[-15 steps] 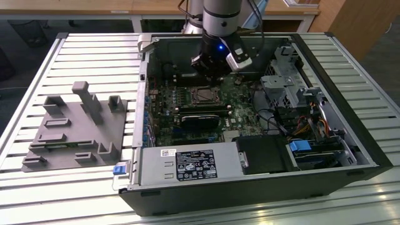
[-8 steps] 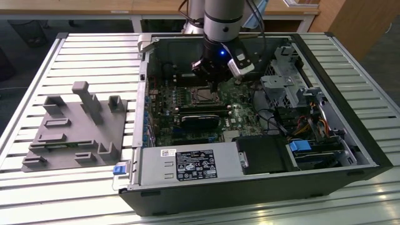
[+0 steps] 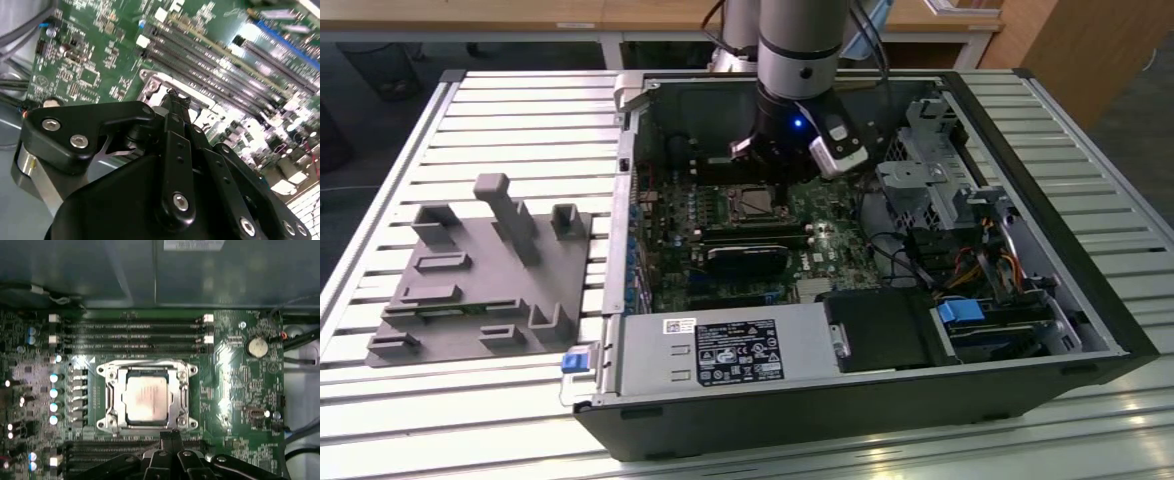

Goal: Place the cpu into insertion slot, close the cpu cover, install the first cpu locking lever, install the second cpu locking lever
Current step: 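Install the second cpu locking lever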

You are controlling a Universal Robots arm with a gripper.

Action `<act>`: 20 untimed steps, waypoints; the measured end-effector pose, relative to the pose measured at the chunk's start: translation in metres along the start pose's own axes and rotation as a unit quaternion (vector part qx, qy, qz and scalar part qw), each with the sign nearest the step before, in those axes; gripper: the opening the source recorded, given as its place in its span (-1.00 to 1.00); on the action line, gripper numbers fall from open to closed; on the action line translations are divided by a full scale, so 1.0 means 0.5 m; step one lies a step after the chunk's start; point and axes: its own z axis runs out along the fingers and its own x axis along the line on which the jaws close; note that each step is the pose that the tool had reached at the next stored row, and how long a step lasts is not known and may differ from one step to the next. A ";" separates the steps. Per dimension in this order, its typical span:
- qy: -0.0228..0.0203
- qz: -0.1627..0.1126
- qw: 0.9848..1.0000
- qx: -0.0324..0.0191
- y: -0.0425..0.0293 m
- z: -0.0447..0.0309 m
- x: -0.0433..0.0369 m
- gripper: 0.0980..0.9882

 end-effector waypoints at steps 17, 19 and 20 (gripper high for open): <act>0.001 0.001 0.999 -0.038 -0.041 0.002 0.039 -0.98; 0.001 0.001 0.999 -0.040 -0.044 0.003 0.051 -0.98; 0.001 0.001 0.999 -0.041 -0.044 0.005 0.056 -0.98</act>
